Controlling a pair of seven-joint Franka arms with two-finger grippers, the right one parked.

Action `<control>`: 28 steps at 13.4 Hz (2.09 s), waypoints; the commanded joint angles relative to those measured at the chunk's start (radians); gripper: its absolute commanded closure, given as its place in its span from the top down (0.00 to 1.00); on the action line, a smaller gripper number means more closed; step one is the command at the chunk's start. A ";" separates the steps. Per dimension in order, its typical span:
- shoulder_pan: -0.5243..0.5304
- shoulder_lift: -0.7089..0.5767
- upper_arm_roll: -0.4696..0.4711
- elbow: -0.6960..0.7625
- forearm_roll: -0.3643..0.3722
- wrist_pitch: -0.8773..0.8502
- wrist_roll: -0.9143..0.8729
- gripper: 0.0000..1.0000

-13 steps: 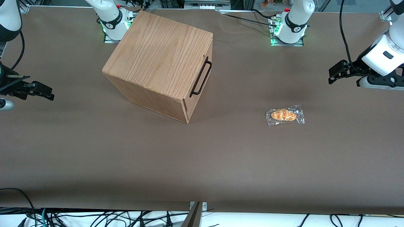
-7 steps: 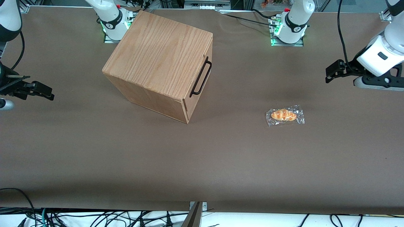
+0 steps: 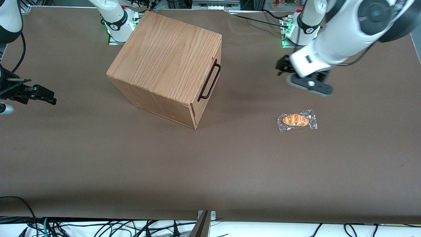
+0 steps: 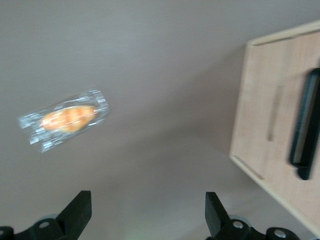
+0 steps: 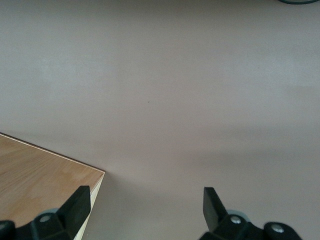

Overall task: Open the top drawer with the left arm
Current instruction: 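Move the left gripper toward the black handle of the wooden cabinet drawer, then hook the left gripper fingers around the black drawer handle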

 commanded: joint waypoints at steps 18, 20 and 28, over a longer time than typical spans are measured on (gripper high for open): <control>-0.099 0.265 -0.168 -0.055 -0.185 0.446 0.021 1.00; -0.104 0.265 -0.171 -0.073 -0.185 0.477 0.021 1.00; -0.111 0.275 -0.173 -0.121 -0.183 0.520 0.055 1.00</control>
